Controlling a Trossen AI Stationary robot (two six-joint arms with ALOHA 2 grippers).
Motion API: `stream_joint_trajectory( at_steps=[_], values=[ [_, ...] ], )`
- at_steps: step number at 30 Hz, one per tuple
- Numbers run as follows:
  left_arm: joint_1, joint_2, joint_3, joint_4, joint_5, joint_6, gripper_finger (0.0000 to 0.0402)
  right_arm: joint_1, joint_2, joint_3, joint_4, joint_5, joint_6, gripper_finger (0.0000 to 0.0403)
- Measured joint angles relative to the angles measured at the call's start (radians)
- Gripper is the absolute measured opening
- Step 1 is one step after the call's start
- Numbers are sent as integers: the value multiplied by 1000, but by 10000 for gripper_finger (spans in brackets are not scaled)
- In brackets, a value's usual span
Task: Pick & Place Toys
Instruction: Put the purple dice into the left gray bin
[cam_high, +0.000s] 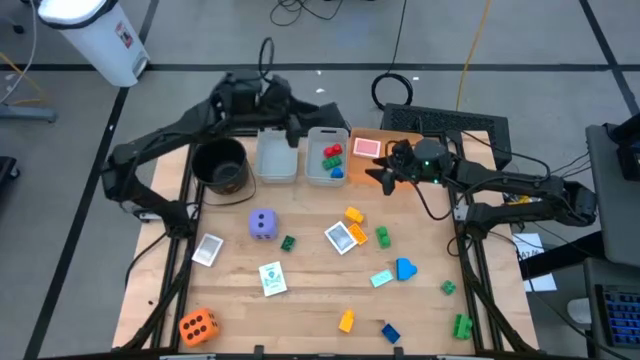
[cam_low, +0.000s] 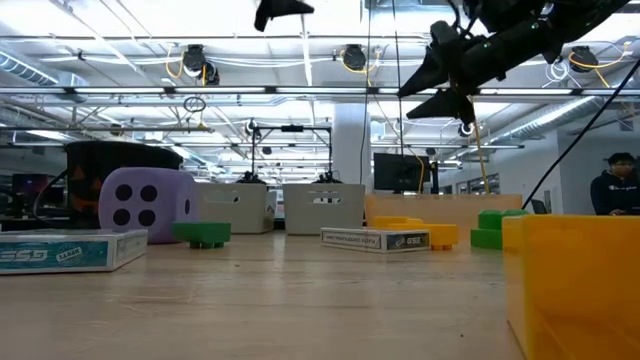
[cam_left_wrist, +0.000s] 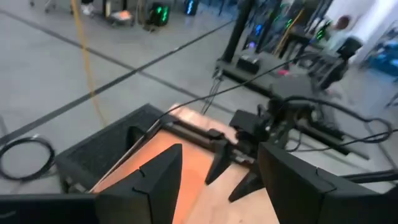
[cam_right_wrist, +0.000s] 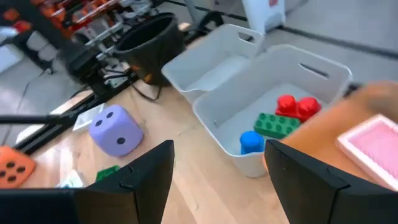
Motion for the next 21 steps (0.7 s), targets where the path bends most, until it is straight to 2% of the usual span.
stream_joint_trajectory(
  at_steps=[3,9,13,17,21],
  values=[
    [-37,-49,-112,99,-33,-44,205,20,-28,0,0,3,-31,242],
    [-123,-136,-407,471,-99,-164,190,53,-118,0,-21,5,-59,242],
    [-174,-174,-549,641,-128,-228,180,79,-191,0,-66,7,-94,242],
    [-229,-210,-618,669,-189,-240,172,111,-253,0,-154,12,-124,242],
    [-293,-241,-628,598,-230,-236,164,157,-295,0,-285,14,-129,242]
  ],
)
